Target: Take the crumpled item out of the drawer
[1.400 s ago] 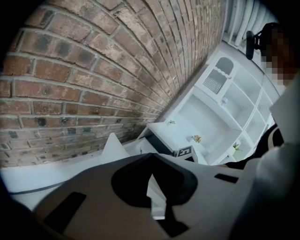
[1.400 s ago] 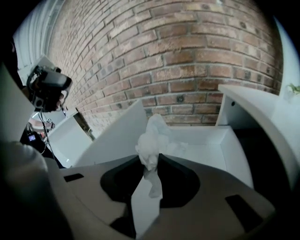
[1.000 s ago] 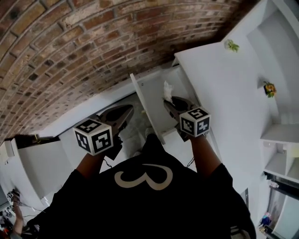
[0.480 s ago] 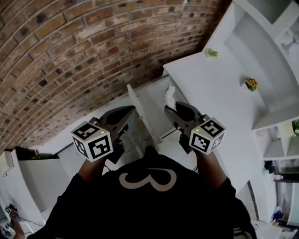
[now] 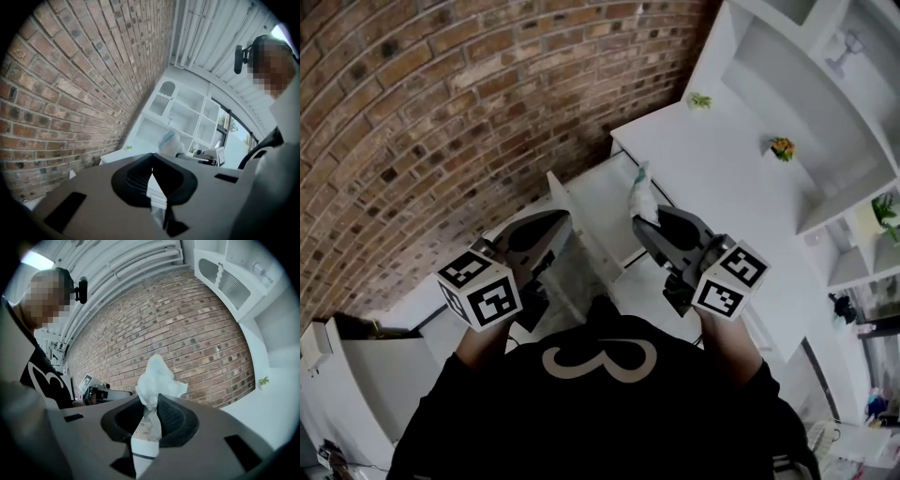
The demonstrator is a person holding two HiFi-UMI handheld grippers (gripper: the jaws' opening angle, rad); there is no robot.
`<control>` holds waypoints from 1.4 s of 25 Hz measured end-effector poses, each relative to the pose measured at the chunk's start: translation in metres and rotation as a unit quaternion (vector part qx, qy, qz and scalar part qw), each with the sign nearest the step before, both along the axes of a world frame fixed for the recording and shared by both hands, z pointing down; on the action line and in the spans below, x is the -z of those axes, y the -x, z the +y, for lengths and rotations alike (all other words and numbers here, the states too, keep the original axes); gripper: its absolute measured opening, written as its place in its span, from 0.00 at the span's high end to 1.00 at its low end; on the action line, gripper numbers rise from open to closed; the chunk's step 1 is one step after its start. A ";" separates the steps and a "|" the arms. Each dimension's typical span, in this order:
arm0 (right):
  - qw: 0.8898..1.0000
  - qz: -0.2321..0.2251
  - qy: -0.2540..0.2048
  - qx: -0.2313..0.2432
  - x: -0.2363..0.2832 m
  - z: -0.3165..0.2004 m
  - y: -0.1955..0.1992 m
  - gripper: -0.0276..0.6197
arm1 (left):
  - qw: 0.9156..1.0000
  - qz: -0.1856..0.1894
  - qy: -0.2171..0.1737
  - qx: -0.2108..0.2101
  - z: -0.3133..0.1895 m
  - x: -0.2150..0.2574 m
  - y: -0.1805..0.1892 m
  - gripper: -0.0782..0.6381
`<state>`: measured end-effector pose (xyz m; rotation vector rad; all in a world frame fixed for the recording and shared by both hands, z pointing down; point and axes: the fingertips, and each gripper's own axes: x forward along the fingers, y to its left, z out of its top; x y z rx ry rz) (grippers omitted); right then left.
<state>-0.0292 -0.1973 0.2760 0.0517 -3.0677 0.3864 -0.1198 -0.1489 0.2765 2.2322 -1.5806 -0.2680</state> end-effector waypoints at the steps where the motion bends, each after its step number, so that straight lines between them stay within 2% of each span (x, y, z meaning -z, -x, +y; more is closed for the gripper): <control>1: 1.000 -0.003 0.002 -0.001 0.002 0.003 -0.003 0.81 | 1.000 -0.001 0.000 -0.003 0.002 0.001 -0.003 0.89; 11: 1.000 -0.010 -0.008 -0.009 0.009 0.021 -0.020 0.81 | 1.000 -0.001 0.008 -0.015 0.011 -0.001 -0.018 0.89; 35: 0.999 -0.039 -0.013 0.011 0.022 0.045 -0.026 0.82 | 1.000 -0.016 0.007 0.002 0.033 0.003 -0.024 0.89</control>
